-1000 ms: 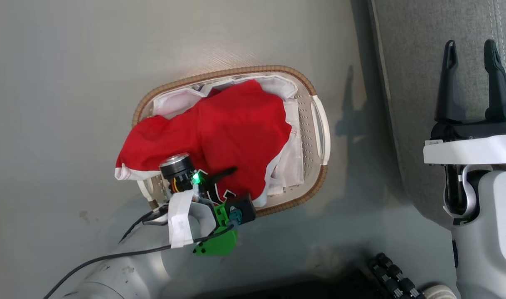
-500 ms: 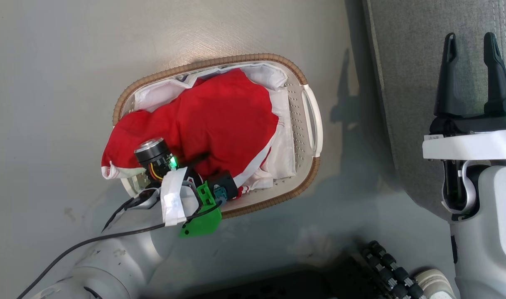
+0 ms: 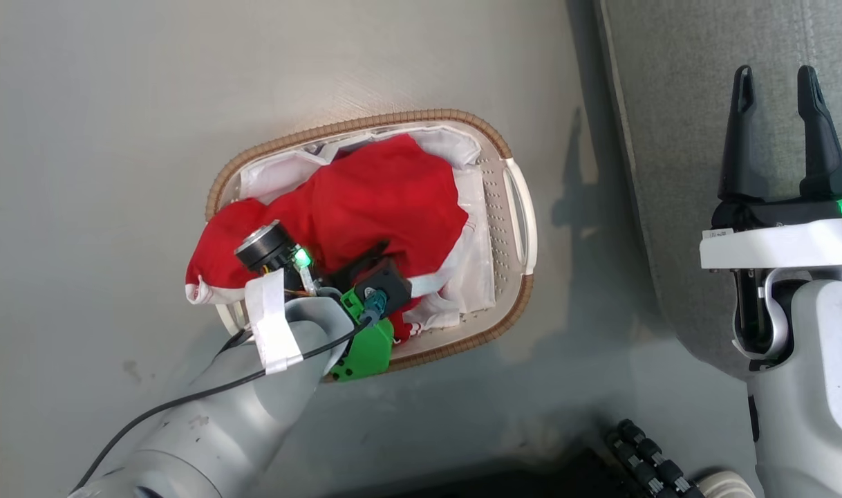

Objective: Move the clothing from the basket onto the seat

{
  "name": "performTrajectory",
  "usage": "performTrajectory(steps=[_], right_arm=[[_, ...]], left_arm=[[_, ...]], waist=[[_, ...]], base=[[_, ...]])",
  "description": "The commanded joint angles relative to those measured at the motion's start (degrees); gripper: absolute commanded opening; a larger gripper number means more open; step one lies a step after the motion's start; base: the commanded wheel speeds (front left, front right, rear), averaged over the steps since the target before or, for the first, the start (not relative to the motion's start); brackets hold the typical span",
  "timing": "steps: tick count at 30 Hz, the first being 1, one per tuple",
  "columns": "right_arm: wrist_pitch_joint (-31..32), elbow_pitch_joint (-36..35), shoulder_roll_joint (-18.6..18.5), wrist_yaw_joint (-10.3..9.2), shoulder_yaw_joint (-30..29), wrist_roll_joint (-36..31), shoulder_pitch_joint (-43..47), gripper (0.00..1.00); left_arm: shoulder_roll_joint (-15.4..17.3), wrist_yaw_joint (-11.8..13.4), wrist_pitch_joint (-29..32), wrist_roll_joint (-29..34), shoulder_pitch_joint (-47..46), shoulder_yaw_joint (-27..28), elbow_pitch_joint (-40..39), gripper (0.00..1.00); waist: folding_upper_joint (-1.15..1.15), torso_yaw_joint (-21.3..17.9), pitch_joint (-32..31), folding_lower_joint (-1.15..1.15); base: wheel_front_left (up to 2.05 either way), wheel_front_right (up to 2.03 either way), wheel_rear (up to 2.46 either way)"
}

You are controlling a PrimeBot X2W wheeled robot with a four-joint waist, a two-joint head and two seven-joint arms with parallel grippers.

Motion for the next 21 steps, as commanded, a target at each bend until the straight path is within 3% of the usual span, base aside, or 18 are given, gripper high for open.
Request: performTrajectory(steps=[1, 10, 21], right_arm=[[-0.3, 0.4, -0.2, -0.02, -0.2, -0.5, 0.8, 1.0], [-0.3, 3.2, -0.2, -0.02, -0.8, -2.5, 4.8, 1.0], [-0.3, 7.2, -0.2, -0.03, 0.0, -4.3, 12.0, 1.0]], left_arm=[[1.3, 0.6, -0.3, -0.9, 1.2, 0.7, -1.7, 0.0], [7.1, 2.1, -0.3, -1.4, 6.3, 3.9, -16.5, 0.0], [13.6, 0.2, -0.3, -0.7, 8.5, 6.3, -27.2, 0.0]], waist=[[0.0, 0.7, -2.2, 0.0], [0.0, 3.0, -12.2, 0.0], [0.0, 4.9, -27.1, 0.0]], base=[[0.0, 0.0, 0.0], [0.0, 0.0, 0.0], [0.0, 0.0, 0.0]])
